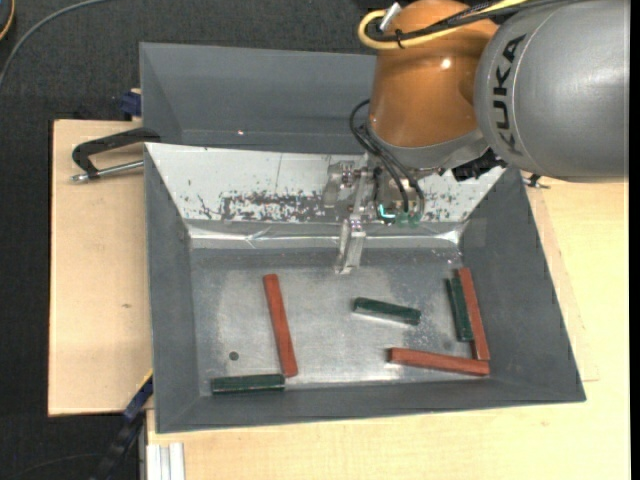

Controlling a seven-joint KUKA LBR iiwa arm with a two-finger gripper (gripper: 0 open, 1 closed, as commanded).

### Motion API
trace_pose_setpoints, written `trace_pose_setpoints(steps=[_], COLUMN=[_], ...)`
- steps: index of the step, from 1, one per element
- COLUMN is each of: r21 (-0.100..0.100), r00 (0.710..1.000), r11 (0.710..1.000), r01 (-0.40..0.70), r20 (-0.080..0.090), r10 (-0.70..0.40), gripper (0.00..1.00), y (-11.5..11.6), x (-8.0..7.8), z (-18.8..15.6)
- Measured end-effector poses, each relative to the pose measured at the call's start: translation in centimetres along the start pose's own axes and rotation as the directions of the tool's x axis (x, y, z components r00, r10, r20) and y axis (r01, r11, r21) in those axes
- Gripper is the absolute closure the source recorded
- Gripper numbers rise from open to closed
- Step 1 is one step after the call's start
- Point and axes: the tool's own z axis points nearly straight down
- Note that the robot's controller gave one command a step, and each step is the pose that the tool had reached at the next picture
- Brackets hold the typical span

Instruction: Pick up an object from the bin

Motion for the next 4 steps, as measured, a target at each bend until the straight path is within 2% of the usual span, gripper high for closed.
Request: trace_pose_setpoints(steps=[1,2,3,4], r21=[0.002,0.003,0.003,0.011], r00=[0.927,0.906,0.904,0.877], r11=[0.927,0.906,0.904,0.878], r01=[0.376,0.424,0.428,0.479], r20=[0.000,0.002,0.006,0.021], r10=[-0.376,-0.424,-0.428,-0.479], gripper=[0.00,0.00,1.00,1.00], y=[-2.7,-9.6,-9.1,-8.6], x=[7.9,6.8,6.7,6.6], z=[9.6,14.7,14.4,-1.6])
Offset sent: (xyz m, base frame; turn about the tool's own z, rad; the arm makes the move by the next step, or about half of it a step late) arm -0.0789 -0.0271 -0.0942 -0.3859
